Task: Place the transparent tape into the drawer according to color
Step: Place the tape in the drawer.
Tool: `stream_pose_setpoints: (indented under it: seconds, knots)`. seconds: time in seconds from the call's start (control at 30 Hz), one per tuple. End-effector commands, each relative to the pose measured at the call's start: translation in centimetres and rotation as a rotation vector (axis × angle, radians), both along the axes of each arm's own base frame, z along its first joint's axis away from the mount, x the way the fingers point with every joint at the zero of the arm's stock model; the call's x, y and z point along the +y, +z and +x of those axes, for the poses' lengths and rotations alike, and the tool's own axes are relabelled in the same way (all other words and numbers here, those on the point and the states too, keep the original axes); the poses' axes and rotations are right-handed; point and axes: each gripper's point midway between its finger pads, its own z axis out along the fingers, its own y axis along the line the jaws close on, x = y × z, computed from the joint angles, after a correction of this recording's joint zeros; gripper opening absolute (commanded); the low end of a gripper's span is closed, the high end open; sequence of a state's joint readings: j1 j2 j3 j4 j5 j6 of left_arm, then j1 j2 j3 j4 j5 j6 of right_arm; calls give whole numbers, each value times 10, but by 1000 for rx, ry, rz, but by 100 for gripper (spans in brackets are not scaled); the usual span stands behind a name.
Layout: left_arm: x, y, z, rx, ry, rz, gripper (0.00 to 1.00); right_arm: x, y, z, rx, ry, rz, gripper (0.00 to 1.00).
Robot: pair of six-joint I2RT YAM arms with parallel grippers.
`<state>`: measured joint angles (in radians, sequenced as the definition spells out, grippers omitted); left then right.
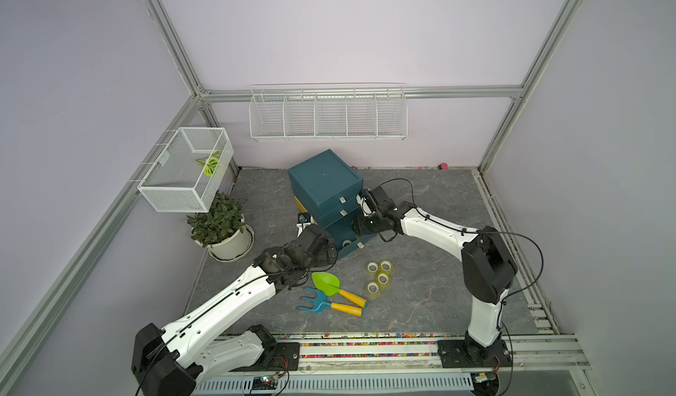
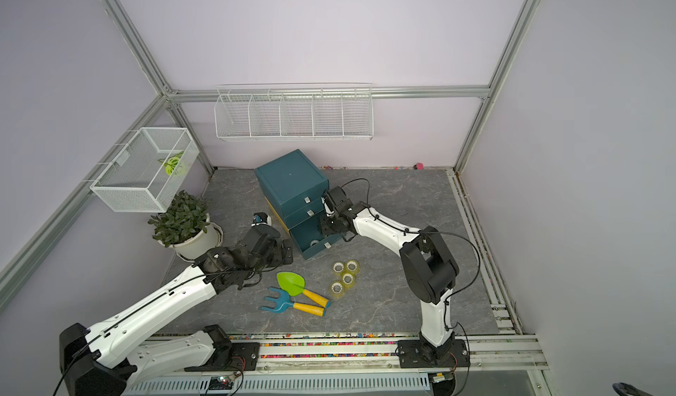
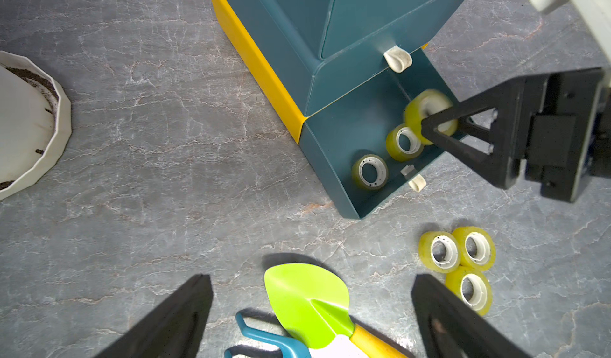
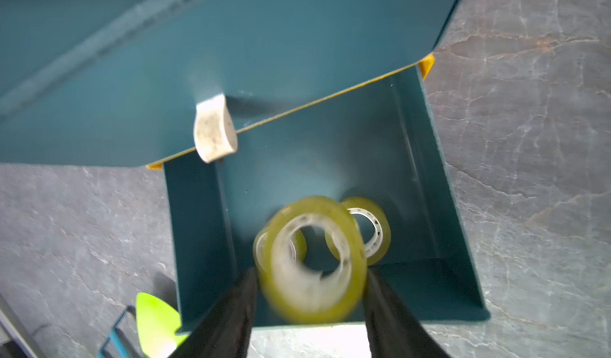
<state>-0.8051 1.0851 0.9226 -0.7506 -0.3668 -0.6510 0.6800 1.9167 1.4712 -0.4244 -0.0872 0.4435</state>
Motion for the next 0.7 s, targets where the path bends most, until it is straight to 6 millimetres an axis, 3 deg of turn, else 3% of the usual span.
stream_pose_setpoints:
  seconds: [0.0, 0.27, 0.47, 0.67]
  knots:
    - [3, -4, -3, 12, 2, 5, 100, 2, 13, 6, -33, -3, 21, 59]
    - [0, -2, -3, 12, -15, -8, 100, -8, 40, -1, -84, -31, 48, 58]
    - [-8, 0, -3, 12, -46, -28, 100, -27, 56, -22, -97, -52, 70, 58]
    - [-42, 0, -8, 43, -212, -98, 100, -65, 52, -56, -104, -106, 60, 57]
